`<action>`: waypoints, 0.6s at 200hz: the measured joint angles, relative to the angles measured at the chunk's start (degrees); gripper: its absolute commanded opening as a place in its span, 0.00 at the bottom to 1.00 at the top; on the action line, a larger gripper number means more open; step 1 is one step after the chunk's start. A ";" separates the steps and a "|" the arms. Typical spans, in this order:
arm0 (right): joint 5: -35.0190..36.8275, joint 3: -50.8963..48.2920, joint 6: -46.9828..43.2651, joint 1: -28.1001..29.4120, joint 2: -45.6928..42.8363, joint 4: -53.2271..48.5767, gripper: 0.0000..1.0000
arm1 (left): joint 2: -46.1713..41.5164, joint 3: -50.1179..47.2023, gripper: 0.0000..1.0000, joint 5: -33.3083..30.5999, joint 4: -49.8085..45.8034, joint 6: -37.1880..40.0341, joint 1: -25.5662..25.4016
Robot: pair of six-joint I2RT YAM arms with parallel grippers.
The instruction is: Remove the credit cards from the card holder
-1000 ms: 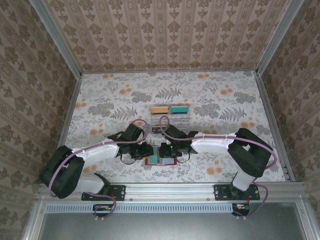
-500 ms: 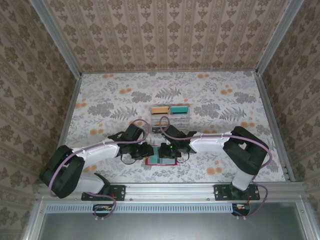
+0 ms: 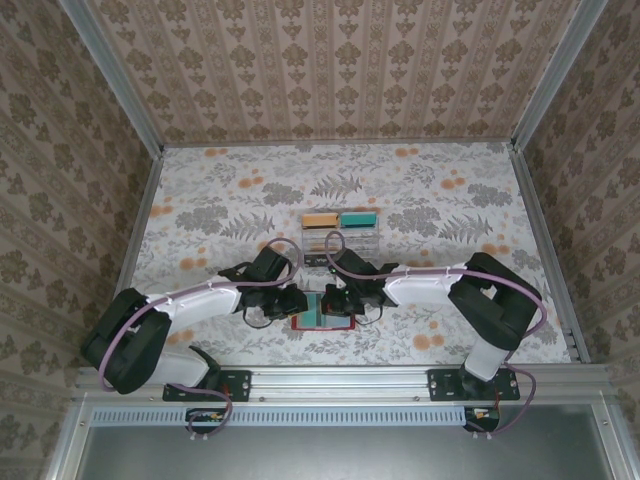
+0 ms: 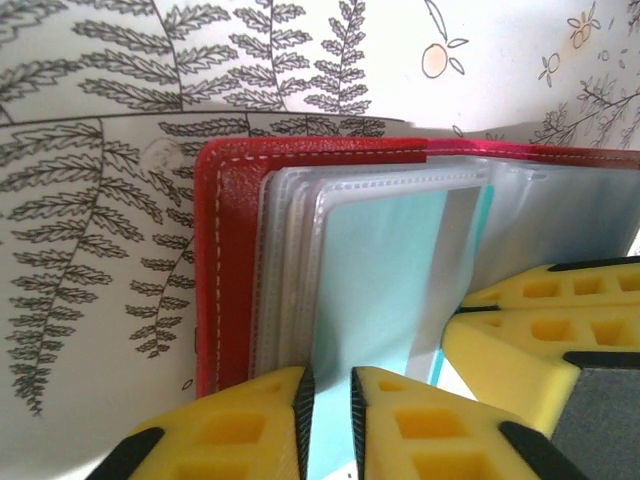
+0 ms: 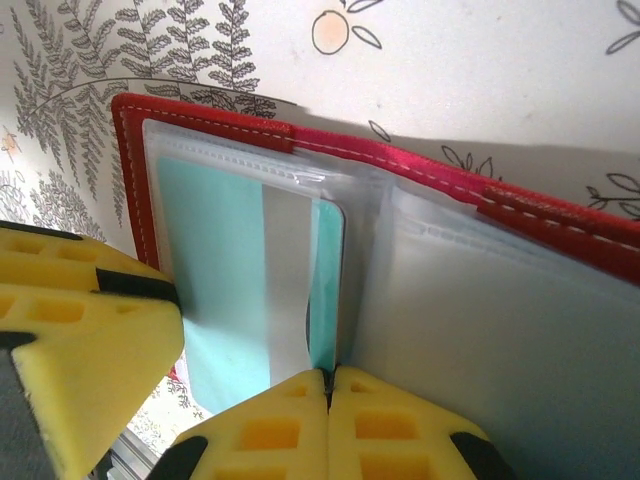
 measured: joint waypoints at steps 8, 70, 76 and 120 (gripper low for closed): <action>0.00 -0.46 0.00 -0.15 -0.35 0.26 0.00 | 0.00 0.00 0.17 -0.20 -0.11 -0.09 -0.07; 0.26 -3.52 -0.02 -1.79 -3.56 -0.07 0.00 | -0.02 0.07 0.14 -1.25 -1.07 -0.13 -0.15; 0.26 -3.56 -0.02 -1.79 -3.65 -0.04 0.01 | -0.02 0.07 0.14 -1.25 -1.07 -0.13 -0.15; 0.15 -3.56 -0.04 -1.77 -3.67 0.42 0.16 | -0.13 0.46 0.19 -1.25 -1.57 -0.02 -0.15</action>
